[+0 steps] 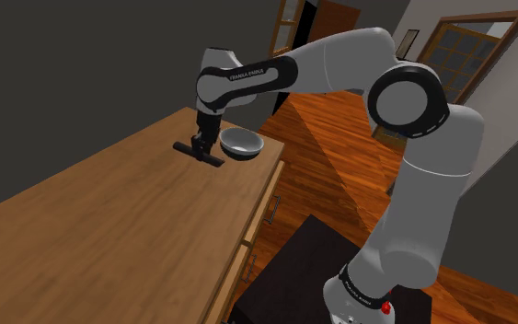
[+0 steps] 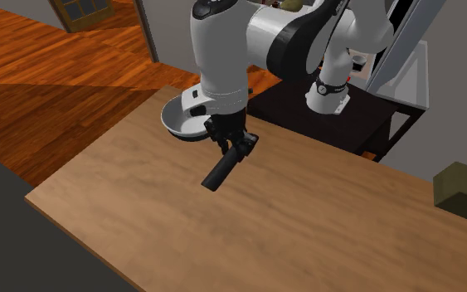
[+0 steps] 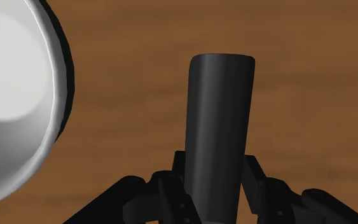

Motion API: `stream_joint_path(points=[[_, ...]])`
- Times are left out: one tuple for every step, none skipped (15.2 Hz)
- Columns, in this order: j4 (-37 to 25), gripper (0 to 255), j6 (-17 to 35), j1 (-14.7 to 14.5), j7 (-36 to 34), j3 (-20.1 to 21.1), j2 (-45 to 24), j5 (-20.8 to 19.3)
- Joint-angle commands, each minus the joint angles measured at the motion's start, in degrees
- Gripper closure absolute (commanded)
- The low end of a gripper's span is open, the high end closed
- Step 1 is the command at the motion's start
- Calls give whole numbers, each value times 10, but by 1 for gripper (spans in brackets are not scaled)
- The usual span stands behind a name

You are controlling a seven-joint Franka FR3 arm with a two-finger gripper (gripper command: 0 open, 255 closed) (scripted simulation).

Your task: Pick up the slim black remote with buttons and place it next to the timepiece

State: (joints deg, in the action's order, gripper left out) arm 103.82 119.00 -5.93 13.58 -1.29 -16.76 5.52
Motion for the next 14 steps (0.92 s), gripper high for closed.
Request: stream_joint_path(points=[[-8,255,-14,0,-1,0,5,-1],[-12,255,-20,0,-2,0,8,-1],[-17,255,-27,0,-3,0,11,-2],[-21,255,-34,0,-3,0,13,-2],[-25,255,-41,0,-4,-1,16,-2],[-30,255,-48,0,-4,-1,18,-3],[-34,255,-54,0,-5,-1,20,-3],[-21,255,-49,-7,-16,3,29,-4],[-9,255,-45,-15,-28,8,38,-4],[2,255,-41,-22,-40,12,46,-5],[13,255,-36,-30,-52,17,53,-6],[23,255,-33,-37,-64,22,60,-6],[32,255,-29,-44,-76,27,67,-7],[41,255,-26,-52,-88,32,73,-7]])
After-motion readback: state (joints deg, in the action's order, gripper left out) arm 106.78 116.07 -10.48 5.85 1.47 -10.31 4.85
